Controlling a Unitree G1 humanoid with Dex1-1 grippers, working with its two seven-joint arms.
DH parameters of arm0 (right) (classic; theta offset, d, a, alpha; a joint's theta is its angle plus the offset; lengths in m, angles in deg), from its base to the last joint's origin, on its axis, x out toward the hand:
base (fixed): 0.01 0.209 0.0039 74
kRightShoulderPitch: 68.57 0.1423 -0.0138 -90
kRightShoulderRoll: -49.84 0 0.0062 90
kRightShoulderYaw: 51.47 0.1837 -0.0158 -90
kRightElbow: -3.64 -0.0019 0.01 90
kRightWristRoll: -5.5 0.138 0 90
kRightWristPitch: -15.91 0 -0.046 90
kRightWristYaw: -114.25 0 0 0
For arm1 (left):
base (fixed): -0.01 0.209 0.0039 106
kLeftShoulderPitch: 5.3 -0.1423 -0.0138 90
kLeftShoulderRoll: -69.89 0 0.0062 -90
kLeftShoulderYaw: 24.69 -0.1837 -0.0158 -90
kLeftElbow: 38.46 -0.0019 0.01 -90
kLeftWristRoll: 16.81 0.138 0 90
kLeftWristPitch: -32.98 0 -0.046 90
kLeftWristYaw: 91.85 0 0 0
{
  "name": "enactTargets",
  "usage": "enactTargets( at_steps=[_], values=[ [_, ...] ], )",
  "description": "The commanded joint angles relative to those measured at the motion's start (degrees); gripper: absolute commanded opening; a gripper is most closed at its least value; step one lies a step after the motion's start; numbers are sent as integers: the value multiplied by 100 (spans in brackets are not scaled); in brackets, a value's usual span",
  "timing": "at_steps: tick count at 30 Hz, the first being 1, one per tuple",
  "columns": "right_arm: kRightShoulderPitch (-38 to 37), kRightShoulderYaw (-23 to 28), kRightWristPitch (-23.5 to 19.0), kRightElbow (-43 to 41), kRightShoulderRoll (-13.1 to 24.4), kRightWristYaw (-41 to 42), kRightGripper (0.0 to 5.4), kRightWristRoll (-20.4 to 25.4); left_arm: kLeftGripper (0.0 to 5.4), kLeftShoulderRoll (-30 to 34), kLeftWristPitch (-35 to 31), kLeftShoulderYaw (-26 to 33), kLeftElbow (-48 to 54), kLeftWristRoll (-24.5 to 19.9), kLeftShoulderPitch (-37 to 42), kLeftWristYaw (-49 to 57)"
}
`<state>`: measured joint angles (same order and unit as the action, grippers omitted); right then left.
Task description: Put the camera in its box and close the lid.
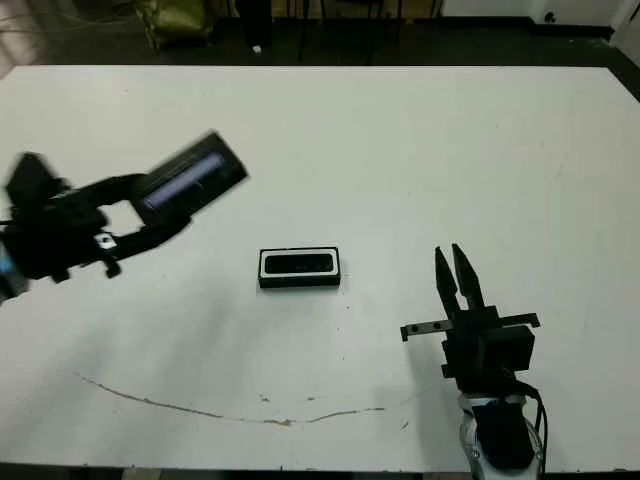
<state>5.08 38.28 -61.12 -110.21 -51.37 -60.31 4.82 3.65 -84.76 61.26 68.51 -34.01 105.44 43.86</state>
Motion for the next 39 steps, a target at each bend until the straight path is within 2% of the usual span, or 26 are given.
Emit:
enactTargets(
  at_steps=[1, 11, 18, 26, 32, 36, 39],
  values=[
    [-71, 15, -261, -66, 4, -14, 0, 46, 235, -55, 170, -515, -451, 409, 306, -194],
    [-46, 23, -527, -223, 11, -13, 0, -12, 235, -310, 724, -893, -1227, 819, 495, -579],
    [-34, 11, -447, -169, 25, -24, 0, -120, 235, -376, 958, -861, -1544, 829, 416, -782],
    [-62, 0, -489, -164, -26, -52, 0, -160, 235, -536, 1140, -738, -1909, 608, 439, -1004],
    [-60, -21, -441, -109, -21, -52, 0, -189, 235, -827, 1372, -569, -2448, 203, 516, -1452],
    [-62, -21, -410, -87, -13, -45, 0, -199, 235, -939, 1442, -552, -2622, 122, 572, -1639],
    [-94, -37, -538, -186, -28, -75, 0, -245, 235, -970, 1562, -602, -2756, 152, 640, -1767]
  ],
)
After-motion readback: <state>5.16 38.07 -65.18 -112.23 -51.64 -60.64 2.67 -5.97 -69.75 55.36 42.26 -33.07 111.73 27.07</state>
